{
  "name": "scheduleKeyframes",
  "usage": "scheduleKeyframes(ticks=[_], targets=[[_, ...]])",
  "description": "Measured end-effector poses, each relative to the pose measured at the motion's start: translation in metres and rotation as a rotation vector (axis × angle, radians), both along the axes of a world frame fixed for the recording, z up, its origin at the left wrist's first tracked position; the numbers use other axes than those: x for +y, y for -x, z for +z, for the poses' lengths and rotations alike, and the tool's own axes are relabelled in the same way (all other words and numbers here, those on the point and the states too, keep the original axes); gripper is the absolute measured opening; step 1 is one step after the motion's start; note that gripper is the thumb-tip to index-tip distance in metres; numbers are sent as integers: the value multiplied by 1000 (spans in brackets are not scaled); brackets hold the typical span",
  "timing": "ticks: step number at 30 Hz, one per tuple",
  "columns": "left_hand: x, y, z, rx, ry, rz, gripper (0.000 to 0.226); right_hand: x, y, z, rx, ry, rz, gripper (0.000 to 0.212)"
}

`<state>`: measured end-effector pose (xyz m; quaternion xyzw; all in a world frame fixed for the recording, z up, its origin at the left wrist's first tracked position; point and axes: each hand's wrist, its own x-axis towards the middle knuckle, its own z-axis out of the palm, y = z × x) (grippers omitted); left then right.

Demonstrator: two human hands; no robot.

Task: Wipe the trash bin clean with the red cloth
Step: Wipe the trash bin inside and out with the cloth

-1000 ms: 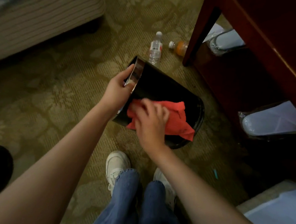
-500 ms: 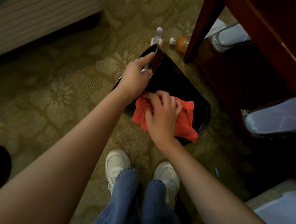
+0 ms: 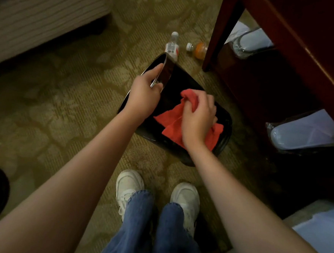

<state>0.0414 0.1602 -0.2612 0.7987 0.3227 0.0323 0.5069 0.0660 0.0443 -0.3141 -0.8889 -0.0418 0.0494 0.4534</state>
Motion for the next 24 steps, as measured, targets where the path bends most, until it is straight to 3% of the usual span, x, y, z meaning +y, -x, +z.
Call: scheduleKeyframes(ticks=[4, 7, 10, 15, 24], targets=[[4, 0, -2, -9, -4, 33, 48, 20, 29, 7, -218, 58, 335, 30], [5, 2, -5, -2, 21, 49, 48, 12, 25, 1, -303, 82, 465, 35], [9, 4, -4, 16, 38, 61, 48, -15, 13, -19, -262, 99, 350, 33], [8, 9, -2, -4, 47, 26, 49, -41, -12, -35, 89, 55, -144, 19], [7, 9, 1, -6, 18, 45, 50, 43, 14, 17, -156, -60, 243, 40]])
